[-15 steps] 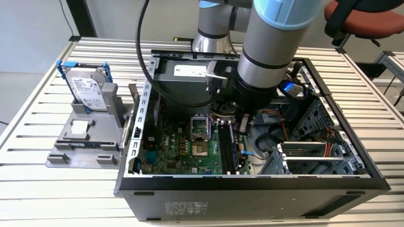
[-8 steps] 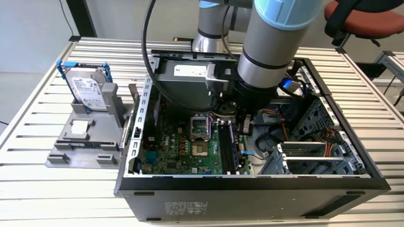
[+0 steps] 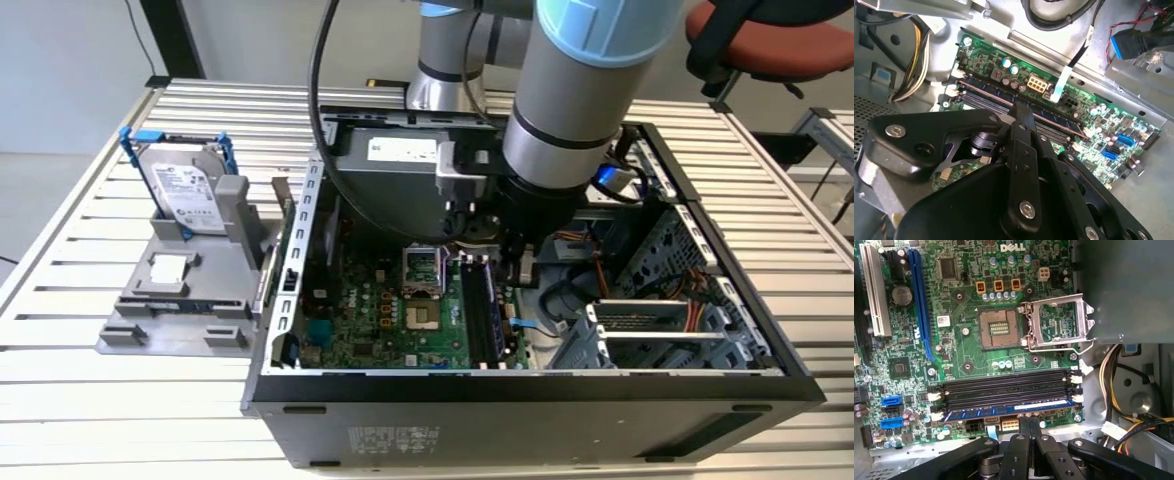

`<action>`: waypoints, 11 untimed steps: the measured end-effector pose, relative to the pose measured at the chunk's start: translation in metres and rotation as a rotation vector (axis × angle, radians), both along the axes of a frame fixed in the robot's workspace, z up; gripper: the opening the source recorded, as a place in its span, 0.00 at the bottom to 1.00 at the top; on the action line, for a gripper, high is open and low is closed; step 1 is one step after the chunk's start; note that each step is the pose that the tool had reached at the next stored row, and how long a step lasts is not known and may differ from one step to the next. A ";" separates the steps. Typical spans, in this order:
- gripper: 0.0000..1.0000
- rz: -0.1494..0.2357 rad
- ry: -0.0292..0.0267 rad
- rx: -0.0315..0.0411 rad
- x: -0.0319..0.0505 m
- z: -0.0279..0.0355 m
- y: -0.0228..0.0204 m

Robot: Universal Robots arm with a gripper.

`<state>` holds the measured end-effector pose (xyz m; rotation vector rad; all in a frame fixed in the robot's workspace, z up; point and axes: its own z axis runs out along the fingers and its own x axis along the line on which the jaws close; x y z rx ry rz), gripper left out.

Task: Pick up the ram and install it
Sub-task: 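Press down the ram until it locks into place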

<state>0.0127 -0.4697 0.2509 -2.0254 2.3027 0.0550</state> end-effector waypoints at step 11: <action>0.00 0.026 0.0010 -0.0180 0.0005 -0.0117 -0.0028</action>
